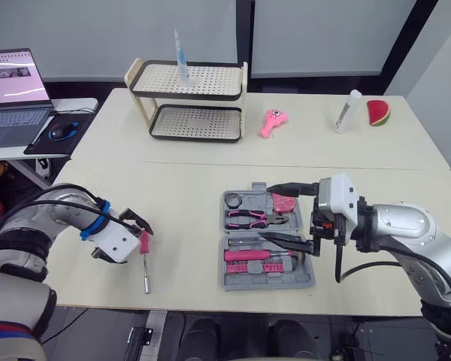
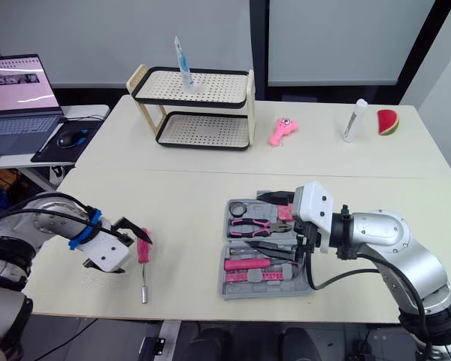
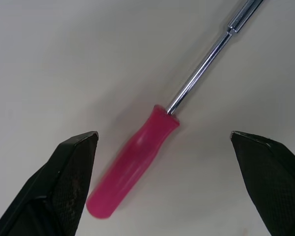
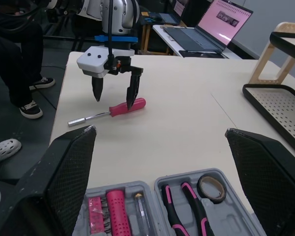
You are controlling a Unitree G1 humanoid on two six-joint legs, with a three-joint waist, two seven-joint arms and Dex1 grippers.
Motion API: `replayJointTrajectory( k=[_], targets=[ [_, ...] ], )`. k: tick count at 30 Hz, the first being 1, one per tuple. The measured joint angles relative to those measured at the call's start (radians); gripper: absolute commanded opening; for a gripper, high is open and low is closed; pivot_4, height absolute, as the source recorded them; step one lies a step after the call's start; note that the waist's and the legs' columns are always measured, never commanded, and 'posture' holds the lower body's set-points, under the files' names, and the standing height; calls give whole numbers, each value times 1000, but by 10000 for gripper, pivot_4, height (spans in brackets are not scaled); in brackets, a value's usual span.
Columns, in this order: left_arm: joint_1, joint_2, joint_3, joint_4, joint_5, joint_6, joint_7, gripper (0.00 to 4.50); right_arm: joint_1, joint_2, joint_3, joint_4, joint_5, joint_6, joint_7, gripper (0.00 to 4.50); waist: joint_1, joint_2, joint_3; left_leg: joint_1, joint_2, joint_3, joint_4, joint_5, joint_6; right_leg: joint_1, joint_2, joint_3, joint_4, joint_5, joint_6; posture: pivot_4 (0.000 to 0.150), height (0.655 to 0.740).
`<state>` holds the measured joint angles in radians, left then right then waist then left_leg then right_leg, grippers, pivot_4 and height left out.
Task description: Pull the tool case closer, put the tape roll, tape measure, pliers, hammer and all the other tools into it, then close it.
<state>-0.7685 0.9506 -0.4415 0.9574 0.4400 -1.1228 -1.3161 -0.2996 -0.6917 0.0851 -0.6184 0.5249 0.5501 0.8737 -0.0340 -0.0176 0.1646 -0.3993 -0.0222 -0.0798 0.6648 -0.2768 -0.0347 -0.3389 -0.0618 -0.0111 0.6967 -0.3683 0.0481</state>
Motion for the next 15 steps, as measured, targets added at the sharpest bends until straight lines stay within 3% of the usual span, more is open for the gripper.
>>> replayJointTrajectory(
  k=[12,13,15],
  targets=[
    [-113,-39,-129,130,228,-37,251,7785,5,-10,0,-4,0,6,-7,45000,0,0,0,0,-1,0,0,0,0,0,0,0,0,0,0,1500,7400],
    [-114,-39,-133,133,231,-41,262,5537,5,-11,0,-4,0,6,-7,45000,1,0,0,0,-1,0,0,0,0,0,0,0,0,0,0,1500,7400],
    [-115,-39,-140,135,235,-45,281,5465,3,-12,0,-4,0,6,-6,45000,2,0,0,1,-1,0,0,0,0,1,-1,0,0,0,0,1500,7400]
  ],
)
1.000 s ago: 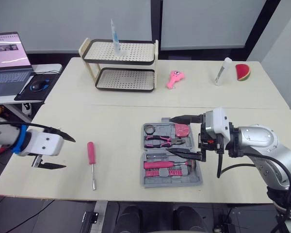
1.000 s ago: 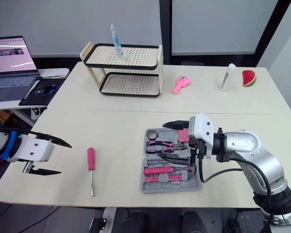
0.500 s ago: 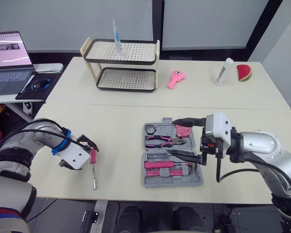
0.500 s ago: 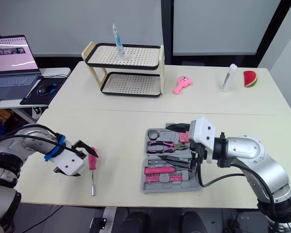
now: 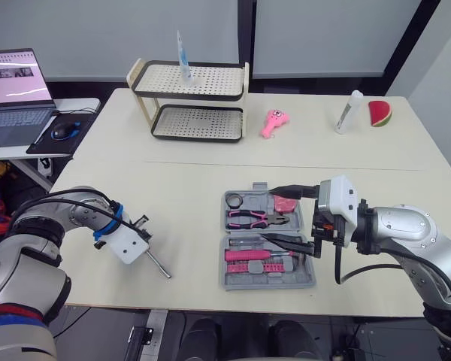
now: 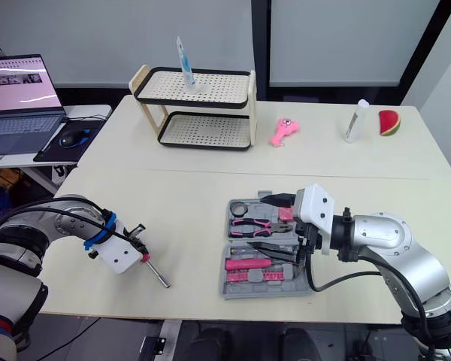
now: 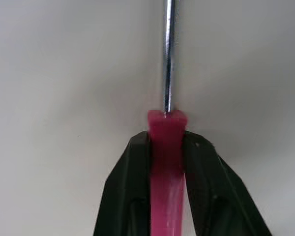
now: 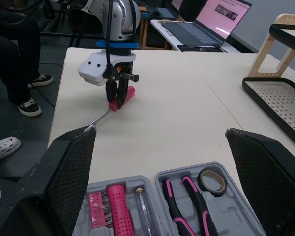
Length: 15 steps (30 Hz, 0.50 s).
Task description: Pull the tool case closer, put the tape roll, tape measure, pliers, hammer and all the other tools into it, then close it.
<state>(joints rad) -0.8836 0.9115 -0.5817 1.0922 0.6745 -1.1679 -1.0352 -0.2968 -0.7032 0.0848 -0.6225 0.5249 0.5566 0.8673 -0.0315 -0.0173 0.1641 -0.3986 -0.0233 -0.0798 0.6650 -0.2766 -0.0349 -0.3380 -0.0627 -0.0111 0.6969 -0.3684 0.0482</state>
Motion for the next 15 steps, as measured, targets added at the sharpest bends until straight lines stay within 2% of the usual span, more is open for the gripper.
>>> replayJointTrajectory(
  k=[8,12,15],
  targets=[
    [9,1,6,4,-50,23,-24,5369,-4,-7,0,0,3,2,3,45000,0,0,0,0,0,0,0,0,0,0,0,0,0,0,0,1500,7400],
    [76,6,85,-39,-235,161,-168,5369,-3,-17,0,-6,4,11,2,45000,-3,0,0,0,0,0,0,0,0,-1,0,0,0,0,0,1500,7400],
    [175,40,170,-217,-418,380,-306,5369,5,-23,-1,-20,5,25,-4,45000,-7,0,0,-1,1,-1,0,0,-1,-1,0,-1,0,0,0,1500,7400]
  ],
)
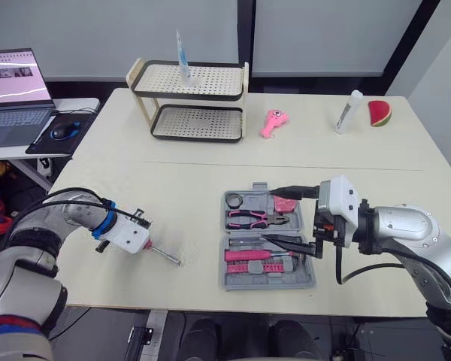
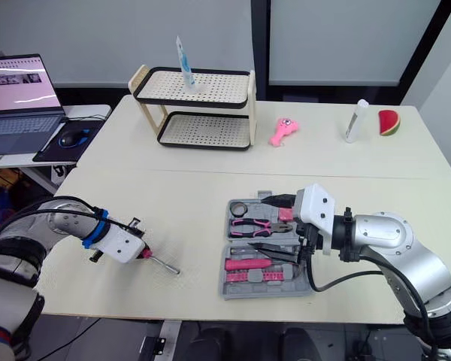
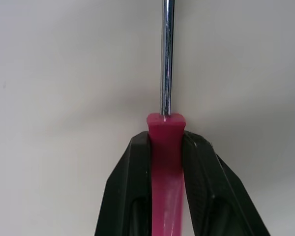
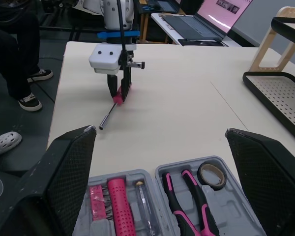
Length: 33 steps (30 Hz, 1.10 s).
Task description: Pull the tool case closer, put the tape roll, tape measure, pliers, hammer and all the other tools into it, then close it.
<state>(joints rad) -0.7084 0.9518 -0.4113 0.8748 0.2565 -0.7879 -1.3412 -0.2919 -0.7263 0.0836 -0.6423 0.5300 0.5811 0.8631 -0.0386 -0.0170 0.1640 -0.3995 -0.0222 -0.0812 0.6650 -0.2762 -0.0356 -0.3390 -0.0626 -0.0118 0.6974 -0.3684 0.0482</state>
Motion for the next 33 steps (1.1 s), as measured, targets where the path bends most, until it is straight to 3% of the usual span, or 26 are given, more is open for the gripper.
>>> replayJointTrajectory(
  k=[3,8,14,18,24,33],
  targets=[
    [121,78,92,-277,-142,265,-71,5369,6,-3,-2,-15,1,9,-10,45000,-8,0,0,0,0,-1,0,0,0,0,0,1,0,0,0,1500,7400],
    [271,161,198,-613,-229,613,-81,5369,10,-12,5,-19,-9,14,-15,45000,-9,0,0,0,0,-1,0,0,0,1,0,1,0,0,0,1500,7400],
    [454,148,313,-997,-328,1166,45,5369,22,-13,18,-25,-13,17,-18,45000,-9,0,0,0,0,-1,-1,-2,3,1,1,2,0,0,0,1500,7400],
    [575,81,340,-1188,-376,1487,174,5369,27,-13,22,-27,-18,18,-18,45000,-9,0,0,0,0,-1,-1,-3,5,1,1,3,-1,0,0,1500,7400],
    [594,-140,364,-1245,-411,1786,420,5369,30,-12,48,-28,-33,16,-16,45000,12,0,0,0,0,-1,1,-3,5,3,1,3,-1,0,0,1500,7400],
    [530,-298,359,-1164,-410,1826,628,5369,30,-16,57,-27,-38,14,-9,45000,19,0,0,0,-1,-1,1,-2,4,4,0,3,-3,0,0,1500,7400]
  ],
)
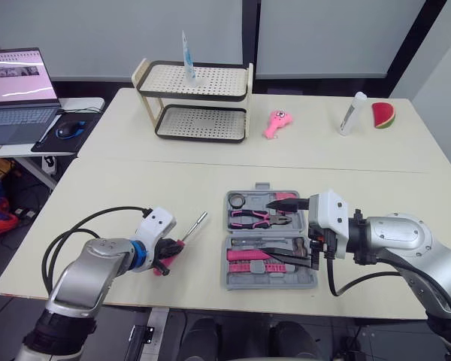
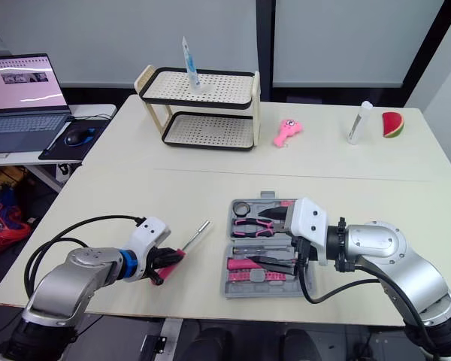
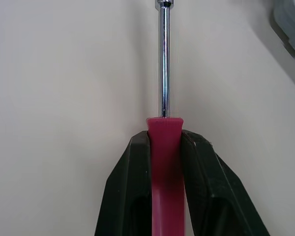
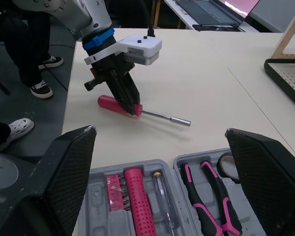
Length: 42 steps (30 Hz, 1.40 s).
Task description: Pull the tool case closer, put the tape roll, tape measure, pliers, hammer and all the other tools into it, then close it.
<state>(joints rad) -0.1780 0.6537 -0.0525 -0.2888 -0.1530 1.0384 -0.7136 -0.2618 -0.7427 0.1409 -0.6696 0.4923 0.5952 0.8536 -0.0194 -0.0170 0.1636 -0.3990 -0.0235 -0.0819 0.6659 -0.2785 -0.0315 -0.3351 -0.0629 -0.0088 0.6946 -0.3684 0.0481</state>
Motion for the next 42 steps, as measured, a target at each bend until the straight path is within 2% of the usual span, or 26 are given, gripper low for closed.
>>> replayJointTrajectory(
  k=[2,3,5,11,15,18,25,28,31,37,42],
  targets=[
    [-17,-3,-17,26,2,-14,12,5369,0,0,0,0,0,0,0,45000,0,0,0,0,0,1,0,0,0,0,0,0,-1,0,0,1500,7400],
    [-22,-1,-31,34,8,-32,16,10793,0,0,0,0,0,0,0,45000,0,0,0,0,0,1,0,2,-3,0,0,0,-1,0,0,1500,7400],
    [-23,-1,-49,52,12,-58,24,15057,0,0,0,0,-1,0,-1,45000,0,0,0,0,0,1,0,2,-4,0,0,0,-1,0,0,1500,7400],
    [-21,2,-56,59,-11,-85,21,33829,0,-10,0,1,-7,-1,5,45000,-1,0,0,0,0,1,0,2,-4,0,0,0,-2,0,0,1500,7400],
    [3,55,13,-21,-70,-75,-11,44802,1,-38,0,9,-13,-19,37,45000,-5,0,0,0,1,0,-1,2,-4,0,0,1,-3,0,0,1500,7400],
    [60,110,112,-113,-119,-75,-41,44802,-5,-45,5,27,-20,-26,62,45000,-7,0,0,0,1,1,-2,2,-4,0,-1,1,-4,0,0,1500,7400],
    [346,213,439,-286,-253,-62,-157,44802,-75,-38,39,86,-28,-50,114,45000,-10,1,0,0,2,0,-3,2,-4,1,-3,1,-7,0,-1,1500,7400],
    [448,233,564,-334,-307,-30,-207,44802,-107,-22,56,107,-39,-52,126,45000,-8,1,0,0,1,0,-3,2,-3,2,-5,1,-7,0,-1,1500,7400],
    [481,233,636,-352,-357,6,-220,44802,-136,-8,68,108,-38,-49,128,45000,0,1,0,0,0,-2,-2,0,0,3,-6,1,-9,0,-1,1500,7400],
    [442,227,616,-364,-367,-5,-178,44802,-144,-2,78,107,-39,-42,129,45000,1,1,0,0,0,-2,-3,0,0,4,-6,1,-11,0,-1,1500,7400],
    [355,150,384,-309,-294,-108,-59,44802,-137,-9,77,96,-39,-35,128,45000,0,1,0,1,0,-1,-3,0,0,6,-6,1,-13,0,-1,1500,7400]
  ],
)
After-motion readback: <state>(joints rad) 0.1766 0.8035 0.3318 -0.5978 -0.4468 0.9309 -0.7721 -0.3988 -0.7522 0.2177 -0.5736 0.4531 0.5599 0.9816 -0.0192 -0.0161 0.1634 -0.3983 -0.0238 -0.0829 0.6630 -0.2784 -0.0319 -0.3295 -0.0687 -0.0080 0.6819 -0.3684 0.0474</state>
